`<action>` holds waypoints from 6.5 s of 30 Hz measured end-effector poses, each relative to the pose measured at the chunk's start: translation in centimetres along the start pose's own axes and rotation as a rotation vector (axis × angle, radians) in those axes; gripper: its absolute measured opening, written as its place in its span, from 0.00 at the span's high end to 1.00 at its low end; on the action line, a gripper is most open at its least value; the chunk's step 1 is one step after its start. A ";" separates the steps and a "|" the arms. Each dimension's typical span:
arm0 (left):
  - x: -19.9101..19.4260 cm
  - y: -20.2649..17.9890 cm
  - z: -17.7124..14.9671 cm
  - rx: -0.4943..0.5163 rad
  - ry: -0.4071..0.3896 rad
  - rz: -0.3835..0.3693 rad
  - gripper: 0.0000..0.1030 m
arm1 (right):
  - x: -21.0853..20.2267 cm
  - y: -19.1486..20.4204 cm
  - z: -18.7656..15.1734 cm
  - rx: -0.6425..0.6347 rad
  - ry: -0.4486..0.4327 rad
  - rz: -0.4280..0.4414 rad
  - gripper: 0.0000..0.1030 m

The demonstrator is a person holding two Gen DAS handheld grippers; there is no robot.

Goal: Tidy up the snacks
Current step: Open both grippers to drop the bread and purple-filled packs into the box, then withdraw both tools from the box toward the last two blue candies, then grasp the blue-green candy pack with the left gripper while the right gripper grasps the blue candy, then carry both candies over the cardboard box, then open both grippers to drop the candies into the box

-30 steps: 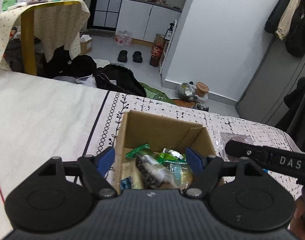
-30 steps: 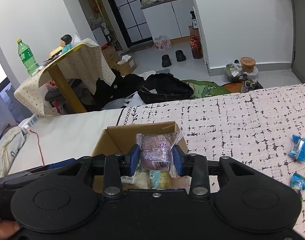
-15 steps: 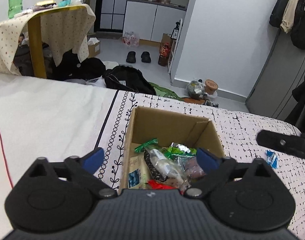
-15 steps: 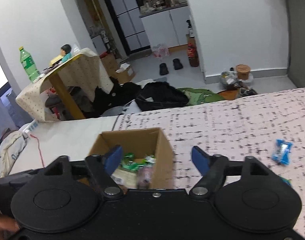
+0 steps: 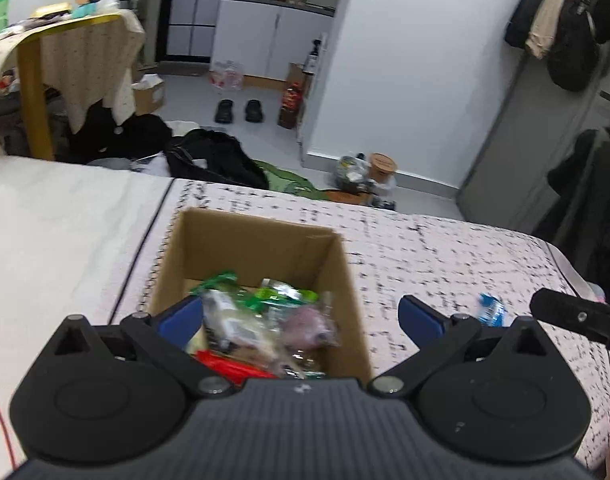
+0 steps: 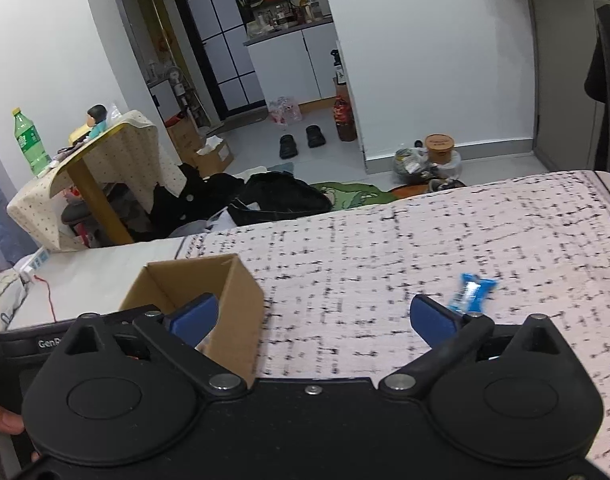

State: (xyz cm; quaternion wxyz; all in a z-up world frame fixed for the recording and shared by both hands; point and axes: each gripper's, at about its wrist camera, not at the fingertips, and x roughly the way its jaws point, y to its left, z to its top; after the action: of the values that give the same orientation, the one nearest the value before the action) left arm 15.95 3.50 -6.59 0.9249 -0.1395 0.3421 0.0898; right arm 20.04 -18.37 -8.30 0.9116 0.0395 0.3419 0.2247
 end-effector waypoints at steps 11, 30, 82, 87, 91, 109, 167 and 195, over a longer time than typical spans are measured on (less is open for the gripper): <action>0.5 -4.6 -1.3 0.082 0.054 -0.075 0.00 | -1.7 -3.7 -0.5 0.000 0.000 -0.064 0.00; 3.1 -12.9 -2.1 0.210 0.093 -0.189 0.01 | -2.2 -10.3 -1.7 0.086 0.035 -0.119 0.11; 14.3 -18.4 -6.4 0.194 0.276 -0.152 0.59 | 5.4 -16.7 -3.5 0.264 0.150 -0.054 0.34; 13.8 -17.1 -5.1 0.154 0.247 -0.100 0.59 | 6.4 -16.4 -3.3 0.270 0.130 -0.048 0.34; 13.8 -15.8 -4.5 0.115 0.235 -0.057 0.59 | 7.6 -16.1 -2.9 0.289 0.126 -0.043 0.34; 13.5 -13.6 -3.9 0.043 0.220 -0.036 0.59 | 13.9 -14.3 -1.4 0.197 0.155 -0.210 0.65; 0.0 2.4 -0.6 -0.093 0.049 0.037 0.59 | 3.6 4.6 -1.0 0.052 0.045 0.160 0.71; -1.1 3.4 -1.5 -0.141 0.084 0.007 0.44 | 3.1 4.5 -1.9 0.088 0.112 0.179 0.39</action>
State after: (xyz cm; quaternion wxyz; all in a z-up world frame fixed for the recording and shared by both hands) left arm 13.34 6.19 -7.59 0.8972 -0.2070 0.3740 0.1110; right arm 19.20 -13.18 -10.62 0.8648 0.0972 0.3967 0.2920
